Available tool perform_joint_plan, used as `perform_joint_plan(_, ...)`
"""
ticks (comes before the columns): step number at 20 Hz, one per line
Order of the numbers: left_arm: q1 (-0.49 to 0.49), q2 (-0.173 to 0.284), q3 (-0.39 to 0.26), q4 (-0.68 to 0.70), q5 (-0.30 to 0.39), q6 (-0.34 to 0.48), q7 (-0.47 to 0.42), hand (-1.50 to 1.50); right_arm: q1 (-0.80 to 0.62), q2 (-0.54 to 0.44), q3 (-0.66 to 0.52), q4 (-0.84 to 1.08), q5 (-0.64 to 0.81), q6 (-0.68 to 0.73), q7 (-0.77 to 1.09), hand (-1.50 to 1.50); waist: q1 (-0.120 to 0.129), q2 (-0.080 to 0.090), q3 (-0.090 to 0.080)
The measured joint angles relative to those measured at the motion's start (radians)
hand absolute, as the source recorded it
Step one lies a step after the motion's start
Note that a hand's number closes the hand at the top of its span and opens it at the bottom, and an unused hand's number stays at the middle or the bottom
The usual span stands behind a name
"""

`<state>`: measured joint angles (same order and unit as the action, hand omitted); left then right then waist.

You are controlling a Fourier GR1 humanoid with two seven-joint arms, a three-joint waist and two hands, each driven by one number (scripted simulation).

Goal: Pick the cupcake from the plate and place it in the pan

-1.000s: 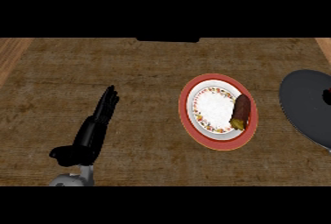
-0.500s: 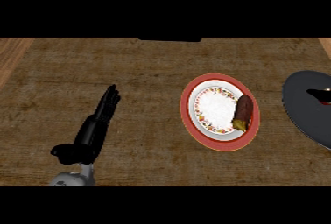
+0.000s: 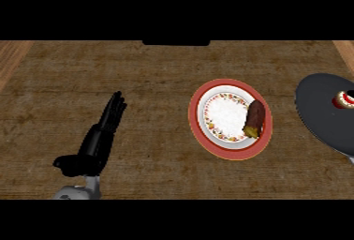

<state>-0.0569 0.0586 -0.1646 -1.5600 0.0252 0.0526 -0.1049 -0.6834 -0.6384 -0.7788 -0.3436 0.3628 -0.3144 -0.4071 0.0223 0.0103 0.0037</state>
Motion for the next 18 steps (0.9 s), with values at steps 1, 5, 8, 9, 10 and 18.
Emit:
perform_joint_plan(1,-0.001,0.006,0.010,0.008,0.001,-0.002,-0.010,0.00,0.010,-0.009,-0.015,0.001,-0.023,0.034,-0.013,-1.50,-0.004,-0.001,-0.001)
perform_joint_plan(5,0.023,0.011,0.020,0.009,0.004,-0.006,-0.023,0.00,0.086,-0.032,-0.063,-0.002,-0.112,0.200,-0.082,-1.50,-0.018,-0.007,-0.002)
perform_joint_plan(8,0.038,0.022,0.030,0.003,0.005,-0.012,-0.027,0.00,0.154,-0.044,-0.072,-0.024,-0.157,0.338,-0.117,-1.50,-0.026,-0.011,-0.003)
perform_joint_plan(9,0.030,0.026,0.036,0.010,0.007,-0.018,-0.027,0.00,0.174,-0.039,-0.069,-0.038,-0.171,0.368,-0.126,-1.50,-0.028,-0.012,-0.003)
perform_joint_plan(10,0.024,0.016,0.028,0.007,0.000,-0.011,-0.018,0.00,0.194,-0.028,-0.064,-0.052,-0.181,0.389,-0.139,-1.50,-0.028,-0.012,-0.004)
perform_joint_plan(18,0.051,0.009,0.029,-0.021,-0.005,-0.018,-0.006,0.00,0.400,0.057,-0.016,-0.303,-0.273,0.499,-0.155,-1.50,-0.031,-0.014,-0.004)
